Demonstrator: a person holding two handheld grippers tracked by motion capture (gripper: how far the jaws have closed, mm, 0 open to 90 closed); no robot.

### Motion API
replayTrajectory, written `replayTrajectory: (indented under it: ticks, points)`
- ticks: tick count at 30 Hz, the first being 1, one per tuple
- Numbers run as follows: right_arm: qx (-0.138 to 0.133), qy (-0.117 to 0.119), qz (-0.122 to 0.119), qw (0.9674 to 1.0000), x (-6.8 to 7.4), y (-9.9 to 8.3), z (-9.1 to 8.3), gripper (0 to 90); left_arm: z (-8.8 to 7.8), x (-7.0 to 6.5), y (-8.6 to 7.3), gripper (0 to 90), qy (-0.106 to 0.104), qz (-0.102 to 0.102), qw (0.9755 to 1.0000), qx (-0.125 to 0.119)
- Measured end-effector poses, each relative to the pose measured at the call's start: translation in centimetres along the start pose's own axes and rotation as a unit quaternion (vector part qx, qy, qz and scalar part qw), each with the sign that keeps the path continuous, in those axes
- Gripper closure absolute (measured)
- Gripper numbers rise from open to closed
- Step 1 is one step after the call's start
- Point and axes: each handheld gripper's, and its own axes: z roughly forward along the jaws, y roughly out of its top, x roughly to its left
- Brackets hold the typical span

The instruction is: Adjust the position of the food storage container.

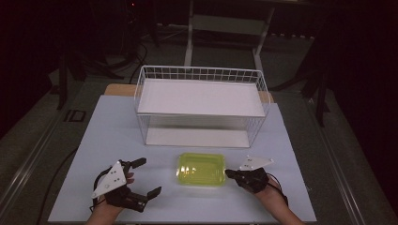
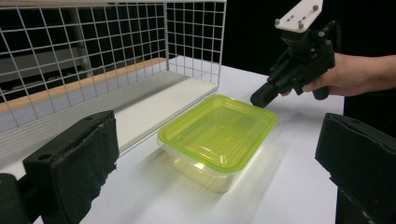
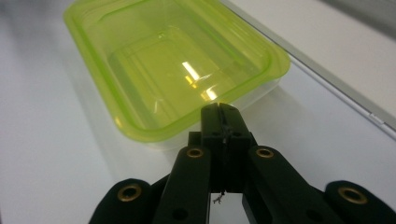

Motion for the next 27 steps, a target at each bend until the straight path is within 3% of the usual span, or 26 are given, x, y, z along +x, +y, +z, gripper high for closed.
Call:
replayTrajectory:
  ticks: [16,21,27]
  points:
    - [-0.005,-0.009,-0.002,0.9999,-0.5,1.4,2.4,90.0,0.3,-0.2,-0.1,0.0,-0.009,-0.001,0.9999,0.006]
    - [-0.010,-0.011,-0.002,0.9999,-0.5,1.8,2.3,90.0,0.4,-0.2,-0.2,0.0,-0.009,-0.001,0.9999,0.006]
    - [-0.024,-0.002,-0.001,0.9997,0.0,2.3,0.9,75.8,0.8,-0.1,-0.2,0.1,-0.021,0.001,0.9996,0.020]
